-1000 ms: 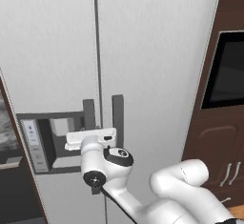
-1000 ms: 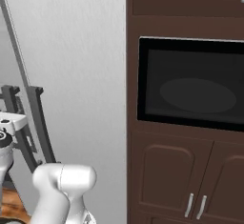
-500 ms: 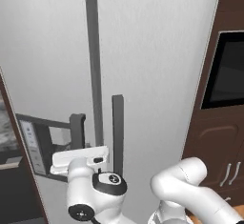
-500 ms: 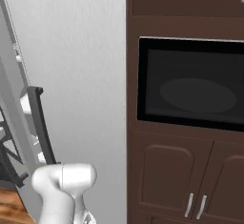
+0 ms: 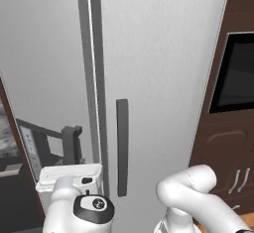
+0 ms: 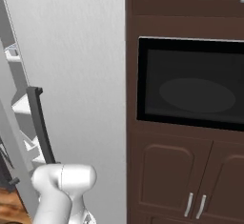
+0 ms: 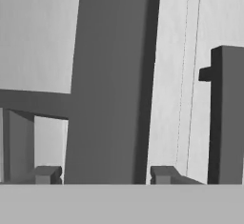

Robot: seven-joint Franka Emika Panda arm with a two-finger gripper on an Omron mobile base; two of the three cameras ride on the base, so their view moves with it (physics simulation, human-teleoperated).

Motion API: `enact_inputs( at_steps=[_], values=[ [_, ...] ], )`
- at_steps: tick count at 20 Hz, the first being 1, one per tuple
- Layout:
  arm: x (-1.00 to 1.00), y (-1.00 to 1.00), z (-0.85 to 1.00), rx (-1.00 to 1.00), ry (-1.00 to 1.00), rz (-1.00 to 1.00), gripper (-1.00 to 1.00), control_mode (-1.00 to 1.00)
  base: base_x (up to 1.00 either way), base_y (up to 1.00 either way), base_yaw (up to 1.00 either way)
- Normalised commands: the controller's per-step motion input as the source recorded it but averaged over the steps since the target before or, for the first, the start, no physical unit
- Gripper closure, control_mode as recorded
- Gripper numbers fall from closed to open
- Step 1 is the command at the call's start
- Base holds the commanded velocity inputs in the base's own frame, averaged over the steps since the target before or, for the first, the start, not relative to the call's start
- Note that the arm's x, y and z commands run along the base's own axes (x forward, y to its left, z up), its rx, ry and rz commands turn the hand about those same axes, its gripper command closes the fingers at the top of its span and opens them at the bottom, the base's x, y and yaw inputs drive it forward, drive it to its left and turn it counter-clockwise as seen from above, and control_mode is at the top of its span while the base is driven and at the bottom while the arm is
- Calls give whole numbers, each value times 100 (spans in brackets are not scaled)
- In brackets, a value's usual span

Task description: Open the freezer door, pick up the ice cube tray from the freezer, and place it on the dining counter.

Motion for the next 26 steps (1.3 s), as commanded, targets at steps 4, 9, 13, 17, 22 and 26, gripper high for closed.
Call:
enact_inputs(
  at_steps=[4,9,13,17,22,26],
  values=[
    [-56,64,0,-2,1,9,100,-100,0,0,0],
    [-39,74,0,-2,5,16,100,-100,0,0,0],
    [-34,73,-1,-2,7,17,100,-100,0,0,0],
    [-2,17,0,0,0,7,100,-100,0,0,0],
    [0,0,0,0,0,0,100,-100,0,0,0],
    [0,0,0,0,0,0,-100,-100,0,0,0]
  ],
)
